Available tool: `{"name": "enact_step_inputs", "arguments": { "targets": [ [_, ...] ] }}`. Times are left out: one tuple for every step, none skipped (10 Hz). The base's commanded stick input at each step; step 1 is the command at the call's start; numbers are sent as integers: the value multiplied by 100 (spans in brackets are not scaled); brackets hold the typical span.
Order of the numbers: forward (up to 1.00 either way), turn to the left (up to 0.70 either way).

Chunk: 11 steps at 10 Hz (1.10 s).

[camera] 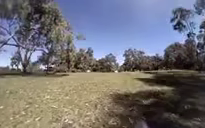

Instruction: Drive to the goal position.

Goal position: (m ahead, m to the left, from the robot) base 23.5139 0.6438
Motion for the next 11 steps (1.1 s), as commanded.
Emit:
{"name": "enact_step_inputs", "arguments": {
  "targets": [
    [100,0],
    [100,0],
    [100,0],
    [100,0],
    [100,0],
    [100,0],
    [100,0],
    [100,0],
    [100,0],
    [100,0],
    [100,0]
  ]
}}
